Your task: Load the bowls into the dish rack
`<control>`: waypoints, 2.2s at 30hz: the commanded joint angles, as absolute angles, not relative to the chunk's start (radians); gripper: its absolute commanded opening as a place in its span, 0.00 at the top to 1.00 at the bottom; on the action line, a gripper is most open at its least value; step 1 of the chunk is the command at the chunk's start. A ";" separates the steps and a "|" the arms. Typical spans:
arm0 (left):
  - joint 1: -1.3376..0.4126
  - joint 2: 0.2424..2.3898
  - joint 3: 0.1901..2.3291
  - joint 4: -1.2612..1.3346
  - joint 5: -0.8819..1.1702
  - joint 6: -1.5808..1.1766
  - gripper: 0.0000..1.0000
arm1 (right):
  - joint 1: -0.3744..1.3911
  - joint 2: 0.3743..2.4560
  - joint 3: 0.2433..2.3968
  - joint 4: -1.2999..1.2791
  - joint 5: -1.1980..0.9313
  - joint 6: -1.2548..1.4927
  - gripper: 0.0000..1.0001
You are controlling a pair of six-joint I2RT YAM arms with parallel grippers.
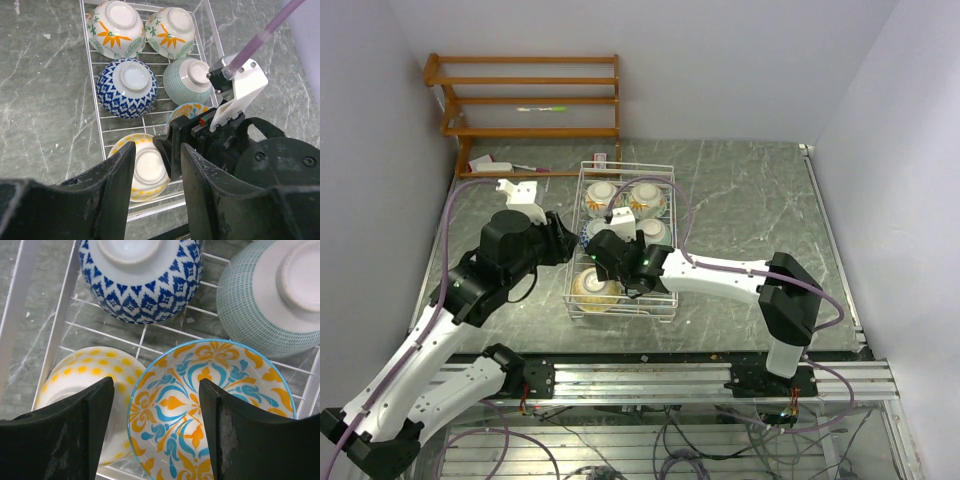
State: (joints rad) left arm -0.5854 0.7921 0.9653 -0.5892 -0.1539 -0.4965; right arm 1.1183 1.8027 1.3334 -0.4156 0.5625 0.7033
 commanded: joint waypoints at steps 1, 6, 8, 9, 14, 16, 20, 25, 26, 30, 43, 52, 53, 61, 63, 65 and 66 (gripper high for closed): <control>-0.589 0.753 0.963 -0.622 -0.162 -0.482 0.48 | 1.114 1.810 1.333 -0.425 0.623 0.781 0.33; -0.589 0.725 0.985 -0.669 -0.201 -0.474 0.48 | 1.111 1.839 1.350 -0.432 0.644 0.787 0.39; -0.589 0.713 0.986 -0.679 -0.205 -0.473 0.48 | 1.110 1.857 1.361 -0.439 0.643 0.785 0.43; -0.589 0.707 0.987 -0.682 -0.208 -0.471 0.48 | 1.109 1.866 1.367 -0.442 0.643 0.784 0.45; -0.589 0.685 0.972 -0.684 -0.214 -0.472 0.48 | 1.110 1.905 1.380 -0.472 0.661 0.793 0.52; -0.589 0.685 0.969 -0.678 -0.213 -0.471 0.48 | 1.110 1.913 1.382 -0.485 0.673 0.800 0.55; -0.589 0.698 0.985 -0.684 -0.209 -0.465 0.49 | 1.109 1.884 1.361 -0.471 0.683 0.801 0.70; -0.589 0.705 1.011 -0.698 -0.222 -0.457 0.49 | 1.110 1.812 1.349 -0.444 0.658 0.760 0.93; -0.589 0.705 1.016 -0.699 -0.225 -0.455 0.49 | 1.110 1.800 1.352 -0.446 0.654 0.753 0.97; -0.589 0.704 1.037 -0.707 -0.235 -0.452 0.49 | 1.110 1.734 1.341 -0.428 0.612 0.722 1.00; -0.589 0.699 1.070 -0.729 -0.253 -0.450 0.49 | 0.974 1.364 0.995 -0.011 0.151 0.740 1.00; -0.589 0.705 1.090 -0.730 -0.255 -0.447 0.50 | 0.819 1.339 0.791 0.383 -0.239 0.918 1.00; -0.589 0.706 1.088 -0.731 -0.255 -0.449 0.49 | 0.811 1.350 0.777 0.420 -0.253 0.939 1.00; -0.589 0.706 1.093 -0.746 -0.262 -0.444 0.50 | 0.736 1.477 0.672 0.705 -0.343 1.115 1.00; -0.589 0.707 1.095 -0.750 -0.265 -0.442 0.50 | 0.721 1.517 0.647 0.776 -0.367 1.162 1.00; -0.589 0.707 1.094 -0.750 -0.267 -0.440 0.49 | 0.709 1.549 0.620 0.846 -0.384 1.208 1.00; -0.589 0.708 1.094 -0.751 -0.269 -0.440 0.49 | 0.705 1.563 0.605 0.873 -0.390 1.228 1.00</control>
